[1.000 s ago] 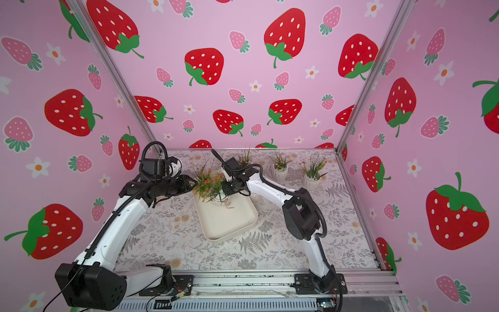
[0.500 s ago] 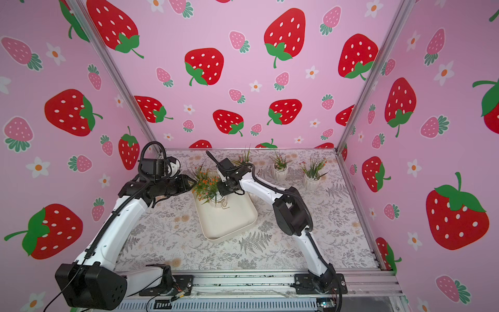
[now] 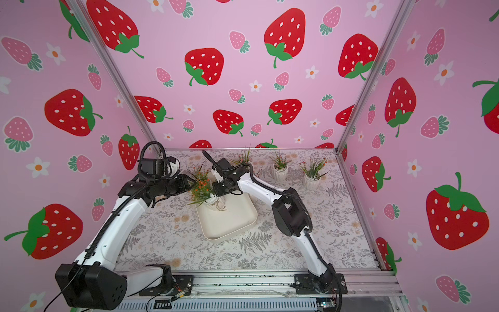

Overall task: Put the potted gypsophila into the storage box
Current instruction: Place the baby's breath potted plant at the storage box.

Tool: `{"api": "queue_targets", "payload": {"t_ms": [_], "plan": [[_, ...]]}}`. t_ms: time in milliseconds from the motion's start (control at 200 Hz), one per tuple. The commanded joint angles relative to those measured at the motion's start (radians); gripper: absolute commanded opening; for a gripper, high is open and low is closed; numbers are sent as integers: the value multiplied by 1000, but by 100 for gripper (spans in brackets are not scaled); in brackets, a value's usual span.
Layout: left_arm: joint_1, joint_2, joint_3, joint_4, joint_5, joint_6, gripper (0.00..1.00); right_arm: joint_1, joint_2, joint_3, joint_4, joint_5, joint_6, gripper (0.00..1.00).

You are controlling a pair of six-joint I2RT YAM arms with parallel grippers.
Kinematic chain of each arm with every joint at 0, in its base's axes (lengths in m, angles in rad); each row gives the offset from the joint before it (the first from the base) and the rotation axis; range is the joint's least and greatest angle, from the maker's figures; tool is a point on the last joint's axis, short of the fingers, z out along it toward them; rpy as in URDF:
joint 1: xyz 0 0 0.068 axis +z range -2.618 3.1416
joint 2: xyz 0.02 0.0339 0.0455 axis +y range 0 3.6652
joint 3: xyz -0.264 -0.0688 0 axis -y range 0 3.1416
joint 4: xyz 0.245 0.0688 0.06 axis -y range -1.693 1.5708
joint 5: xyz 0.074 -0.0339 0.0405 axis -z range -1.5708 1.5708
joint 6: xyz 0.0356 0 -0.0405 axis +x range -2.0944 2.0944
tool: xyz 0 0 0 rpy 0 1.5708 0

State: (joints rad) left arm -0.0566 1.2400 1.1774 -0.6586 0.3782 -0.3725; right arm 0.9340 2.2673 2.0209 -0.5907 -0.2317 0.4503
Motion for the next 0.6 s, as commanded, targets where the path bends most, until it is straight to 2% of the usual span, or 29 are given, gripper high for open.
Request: {"api": "queue_targets", "payload": {"t_ms": [0,280,595], "plan": [[5,-14,29,1,19,-12,41,13,-13,27,22,-57,24,23],[6,-25,26,8,20,-15,42,13,-52,-11,27,-55,27,24],[7,-28,25,7,18,-15,42,12,-22,-32,27,-160,49,24]]}}
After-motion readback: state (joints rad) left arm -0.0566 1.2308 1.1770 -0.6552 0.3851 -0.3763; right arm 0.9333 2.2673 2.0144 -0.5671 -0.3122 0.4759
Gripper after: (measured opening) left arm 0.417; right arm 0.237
